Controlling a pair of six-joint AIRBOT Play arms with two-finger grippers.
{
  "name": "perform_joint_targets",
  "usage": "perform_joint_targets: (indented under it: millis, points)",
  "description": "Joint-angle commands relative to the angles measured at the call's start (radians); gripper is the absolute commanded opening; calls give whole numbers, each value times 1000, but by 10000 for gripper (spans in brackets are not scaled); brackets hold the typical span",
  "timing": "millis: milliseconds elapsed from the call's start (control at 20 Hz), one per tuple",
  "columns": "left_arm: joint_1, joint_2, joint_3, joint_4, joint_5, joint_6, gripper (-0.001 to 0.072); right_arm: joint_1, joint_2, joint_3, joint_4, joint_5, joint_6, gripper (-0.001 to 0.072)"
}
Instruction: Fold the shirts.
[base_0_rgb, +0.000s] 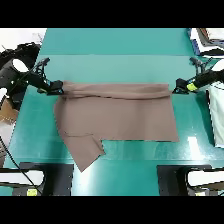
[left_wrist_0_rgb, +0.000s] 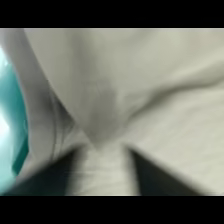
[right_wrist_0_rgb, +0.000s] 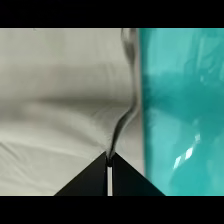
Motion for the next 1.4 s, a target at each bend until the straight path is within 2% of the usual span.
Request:
perform_joint_targets:
  millis: [0, 50, 200, 400, 600, 750, 900, 1250, 1350]
  points:
    - [1, 2, -44, 11, -32, -29, 501, 1, 7, -68, 80, -7, -2, 264]
    - [1, 15, -44, 19, -60, -29, 493, 1, 17, -67, 89, -3, -2, 318]
    - [1, 136, -91, 120, -135, -73, 493, -10, 104, -68, 77, -1, -18, 318]
    - [-9, 439, -397, 154, -169, -156, 493, -31, 237, -69, 77, -12, -18, 317]
    - [-97, 672, -716, 125, -158, -246, 493, -20, 292, -69, 80, -35, -19, 317]
    - [-153, 697, -845, 22, -134, -263, 493, -20, 292, -69, 81, -25, -19, 318]
    - [-177, 697, -885, -47, -56, -273, 493, -20, 293, -69, 81, -12, -19, 317]
    - [-177, 697, -885, -60, 34, -290, 479, -20, 293, -69, 81, 11, -19, 318]
    - [-177, 697, -885, -66, 43, -288, 83, -21, 293, -69, 79, 41, -21, 317]
